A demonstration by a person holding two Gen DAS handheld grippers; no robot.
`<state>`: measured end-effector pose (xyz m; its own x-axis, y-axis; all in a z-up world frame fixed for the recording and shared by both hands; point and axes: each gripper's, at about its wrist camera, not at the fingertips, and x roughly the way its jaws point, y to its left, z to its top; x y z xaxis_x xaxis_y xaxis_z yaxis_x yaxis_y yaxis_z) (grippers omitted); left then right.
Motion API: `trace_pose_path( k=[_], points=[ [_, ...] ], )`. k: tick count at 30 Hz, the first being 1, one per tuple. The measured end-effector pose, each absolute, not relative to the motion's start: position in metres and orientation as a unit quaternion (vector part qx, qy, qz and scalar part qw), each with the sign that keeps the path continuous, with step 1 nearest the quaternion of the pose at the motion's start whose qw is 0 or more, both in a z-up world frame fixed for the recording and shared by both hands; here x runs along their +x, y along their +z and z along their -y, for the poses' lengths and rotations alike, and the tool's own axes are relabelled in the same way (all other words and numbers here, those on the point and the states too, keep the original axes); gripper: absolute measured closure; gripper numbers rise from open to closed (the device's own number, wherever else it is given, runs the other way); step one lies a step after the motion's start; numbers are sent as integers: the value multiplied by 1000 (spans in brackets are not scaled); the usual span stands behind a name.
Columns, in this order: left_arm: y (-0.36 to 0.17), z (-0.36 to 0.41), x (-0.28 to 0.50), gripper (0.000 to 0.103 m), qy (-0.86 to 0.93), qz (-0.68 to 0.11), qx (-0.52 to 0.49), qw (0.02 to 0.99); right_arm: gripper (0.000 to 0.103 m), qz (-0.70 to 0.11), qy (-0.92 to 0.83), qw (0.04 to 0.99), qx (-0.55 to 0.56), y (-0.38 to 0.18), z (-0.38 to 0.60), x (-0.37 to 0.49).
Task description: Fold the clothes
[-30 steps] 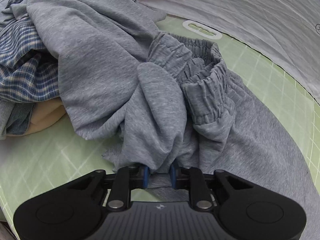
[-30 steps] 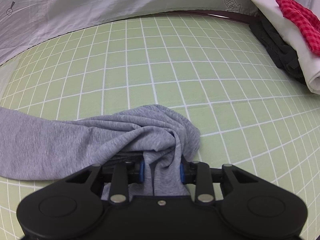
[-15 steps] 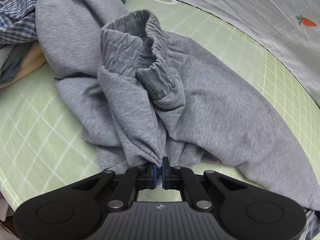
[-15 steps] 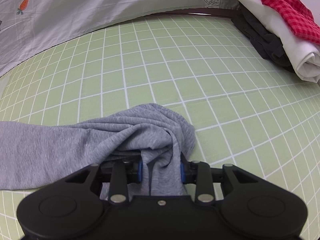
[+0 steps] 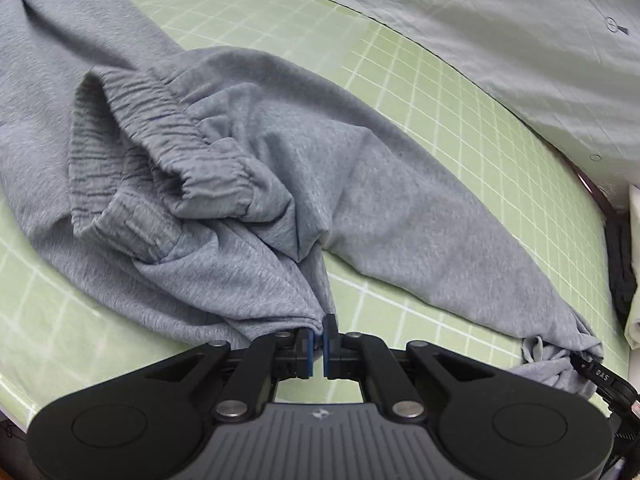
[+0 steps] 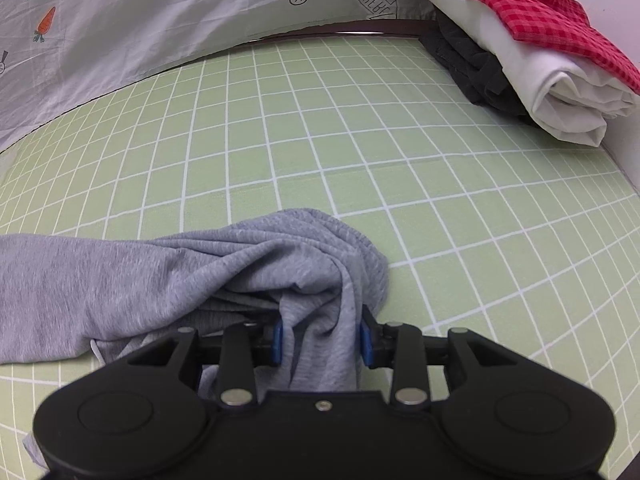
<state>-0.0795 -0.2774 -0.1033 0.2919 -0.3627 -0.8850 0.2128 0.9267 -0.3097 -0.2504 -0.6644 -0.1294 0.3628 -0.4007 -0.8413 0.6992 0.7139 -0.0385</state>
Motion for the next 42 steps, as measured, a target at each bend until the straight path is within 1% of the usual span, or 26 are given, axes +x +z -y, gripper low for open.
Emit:
trace_pose_path(
  k=[5, 6, 8, 9, 10, 12, 14, 15, 18, 20, 21, 22, 24, 26, 27, 28, 29, 30, 31, 34, 40, 42],
  points=[
    [-91, 291, -89, 98, -210, -543, -67, 810, 69, -442, -370, 803, 152, -123, 694, -268],
    [-89, 293, -91, 96, -216, -538, -67, 812, 67, -436, -370, 804, 160, -120, 699, -272],
    [-84, 299, -95, 93, -228, -528, -67, 815, 57, -423, -371, 807, 179, -116, 709, -280],
    [-81, 301, -97, 85, -234, -523, -67, 817, 52, -417, -369, 808, 191, -113, 711, -283],
    [-79, 304, -99, 77, -240, -518, -67, 818, 51, -414, -364, 810, 199, -112, 709, -285],
    [-72, 296, -94, 71, -235, -509, -92, 823, 50, -409, -355, 814, 211, -110, 704, -289],
    [-66, 292, -84, 68, -219, -499, -109, 831, 46, -403, -349, 816, 223, -109, 697, -292],
    [-65, 290, -82, 64, -209, -498, -105, 835, 44, -400, -348, 817, 229, -109, 694, -294],
    [-66, 286, -75, 61, -181, -502, -88, 841, 43, -397, -351, 814, 238, -109, 685, -297],
    [-72, 281, -74, 55, -177, -513, -94, 835, 43, -399, -354, 812, 238, -111, 681, -297],
    [-75, 278, -74, 49, -176, -518, -98, 831, 43, -402, -355, 810, 238, -112, 681, -297],
    [-79, 279, -73, 46, -175, -523, -94, 829, 43, -405, -357, 807, 238, -114, 681, -297],
    [-86, 282, -71, 46, -175, -531, -84, 825, 45, -410, -360, 804, 238, -118, 680, -297],
    [-94, 285, -66, 46, -174, -537, -76, 822, 51, -409, -362, 804, 236, -119, 679, -298],
    [-98, 287, -63, 48, -172, -542, -73, 820, 57, -406, -365, 804, 235, -119, 678, -299],
    [-102, 287, -61, 61, -168, -545, -69, 819, 67, -403, -365, 807, 232, -119, 678, -300],
    [-105, 288, -58, 76, -163, -547, -65, 818, 73, -400, -364, 809, 230, -118, 677, -301],
    [-108, 287, -56, 103, -158, -554, -61, 815, 83, -396, -368, 811, 226, -116, 677, -303],
    [-108, 283, -55, 103, -155, -554, -67, 815, 91, -391, -371, 812, 221, -114, 677, -304],
    [-98, 270, -52, 103, -151, -539, -90, 824, 97, -371, -388, 817, 211, -103, 680, -310],
    [-56, 244, -25, 103, -133, -476, -65, 867, 99, -346, -414, 825, 169, -75, 693, -313],
    [-51, 234, -10, 103, -122, -471, -66, 871, 99, -342, -416, 829, 151, -69, 697, -309]
  ],
)
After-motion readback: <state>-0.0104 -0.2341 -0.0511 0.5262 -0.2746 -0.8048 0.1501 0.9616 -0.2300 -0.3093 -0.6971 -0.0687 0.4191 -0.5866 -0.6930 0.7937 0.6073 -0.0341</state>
